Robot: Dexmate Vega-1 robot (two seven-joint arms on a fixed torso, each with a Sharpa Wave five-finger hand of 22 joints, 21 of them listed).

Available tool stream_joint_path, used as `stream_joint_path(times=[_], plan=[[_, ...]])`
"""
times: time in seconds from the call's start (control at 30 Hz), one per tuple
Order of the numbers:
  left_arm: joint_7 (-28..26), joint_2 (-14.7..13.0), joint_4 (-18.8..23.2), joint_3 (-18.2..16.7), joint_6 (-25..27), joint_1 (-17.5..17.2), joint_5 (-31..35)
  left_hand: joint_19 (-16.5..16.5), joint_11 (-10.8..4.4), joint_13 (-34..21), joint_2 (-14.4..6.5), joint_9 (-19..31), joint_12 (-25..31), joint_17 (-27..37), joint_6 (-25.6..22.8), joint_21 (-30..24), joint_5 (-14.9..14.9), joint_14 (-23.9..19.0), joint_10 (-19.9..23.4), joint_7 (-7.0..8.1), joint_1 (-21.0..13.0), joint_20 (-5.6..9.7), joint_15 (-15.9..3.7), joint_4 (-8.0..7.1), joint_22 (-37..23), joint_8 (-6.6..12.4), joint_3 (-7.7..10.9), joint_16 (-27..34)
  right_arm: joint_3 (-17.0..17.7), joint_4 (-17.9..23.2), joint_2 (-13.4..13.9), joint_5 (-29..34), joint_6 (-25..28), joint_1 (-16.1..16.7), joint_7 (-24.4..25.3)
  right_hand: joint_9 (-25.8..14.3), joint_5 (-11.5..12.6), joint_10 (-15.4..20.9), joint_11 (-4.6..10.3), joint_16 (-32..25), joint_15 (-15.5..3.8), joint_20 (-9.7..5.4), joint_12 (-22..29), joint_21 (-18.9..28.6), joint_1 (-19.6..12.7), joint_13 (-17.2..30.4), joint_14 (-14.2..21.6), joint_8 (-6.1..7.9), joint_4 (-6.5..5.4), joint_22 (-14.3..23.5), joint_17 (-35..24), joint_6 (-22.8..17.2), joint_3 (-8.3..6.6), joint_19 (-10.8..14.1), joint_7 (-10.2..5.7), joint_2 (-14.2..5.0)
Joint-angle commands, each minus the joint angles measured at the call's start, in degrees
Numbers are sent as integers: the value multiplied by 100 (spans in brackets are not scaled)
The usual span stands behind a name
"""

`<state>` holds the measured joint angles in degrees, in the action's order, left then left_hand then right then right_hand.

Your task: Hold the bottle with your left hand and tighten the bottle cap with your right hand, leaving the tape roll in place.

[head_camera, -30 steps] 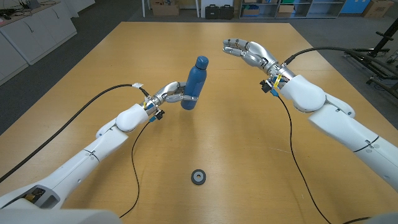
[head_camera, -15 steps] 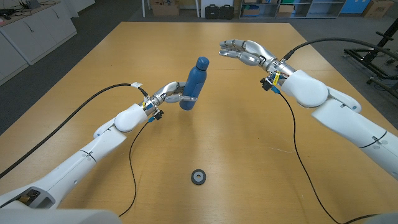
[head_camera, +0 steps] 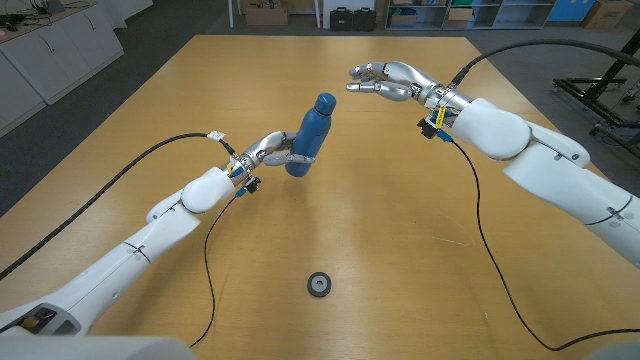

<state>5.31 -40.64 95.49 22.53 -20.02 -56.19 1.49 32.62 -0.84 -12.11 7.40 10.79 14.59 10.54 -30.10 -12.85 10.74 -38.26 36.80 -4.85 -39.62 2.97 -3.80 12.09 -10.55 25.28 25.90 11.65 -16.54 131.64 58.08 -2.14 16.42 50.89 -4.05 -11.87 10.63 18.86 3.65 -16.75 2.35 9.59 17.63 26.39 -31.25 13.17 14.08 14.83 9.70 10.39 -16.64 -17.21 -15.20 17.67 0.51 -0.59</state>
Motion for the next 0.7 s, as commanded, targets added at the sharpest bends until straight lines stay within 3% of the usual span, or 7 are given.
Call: stream_joint_path(times=[0.03, 0.27, 0.47, 0.7], plan=[[-156, -55, 124, -1, 158, 18, 281, -12, -502, -22, -559, 28, -18, 28, -940, -3, 35, 0, 513, 919, -317, 763, -881, -253, -7, 19, 312, -18, -112, 369, 201, 70, 646, -323, -407, -28, 41, 21, 76, -35, -17, 136, 31, 39, -120, 17, 59, -4, 25, 9, -11, -42, -41, 131, -53, 11], [-105, -3, 44, 78, 155, 123, 294, -12, -511, -22, -560, 28, -24, 29, -940, 0, 36, -6, 521, 932, -319, 764, -882, -255, -7, 12, 318, -18, -186, 428, 234, 7, 888, -508, -626, -32, 44, 34, 79, 0, 108, 250, 40, 24, -156, 22, -4, -12, -4, 11, -12, -45, -34, 172, -64, 35], [-93, 84, -23, 150, 184, 207, 308, -11, -515, -22, -564, 28, -32, 31, -945, 3, 38, -9, 523, 943, -324, 767, -886, -255, -8, 7, 327, -20, -368, 458, 269, 38, 1069, -746, -871, -36, 43, 128, 27, 12, 253, 269, 81, 37, -164, 27, -10, -5, -32, 20, -12, -83, -22, 264, -33, 49], [-141, 187, -75, 234, 257, 254, 377, -14, -506, -24, -565, 27, -39, 31, -953, 6, 40, -1, 520, 948, -331, 771, -889, -253, -8, 4, 334, -25, -503, 484, 316, 136, 1076, -927, -1072, -41, 52, 88, 89, 46, 296, 279, 68, 35, -221, 33, -61, -33, -30, 24, -6, -26, -27, 322, -69, 62]])
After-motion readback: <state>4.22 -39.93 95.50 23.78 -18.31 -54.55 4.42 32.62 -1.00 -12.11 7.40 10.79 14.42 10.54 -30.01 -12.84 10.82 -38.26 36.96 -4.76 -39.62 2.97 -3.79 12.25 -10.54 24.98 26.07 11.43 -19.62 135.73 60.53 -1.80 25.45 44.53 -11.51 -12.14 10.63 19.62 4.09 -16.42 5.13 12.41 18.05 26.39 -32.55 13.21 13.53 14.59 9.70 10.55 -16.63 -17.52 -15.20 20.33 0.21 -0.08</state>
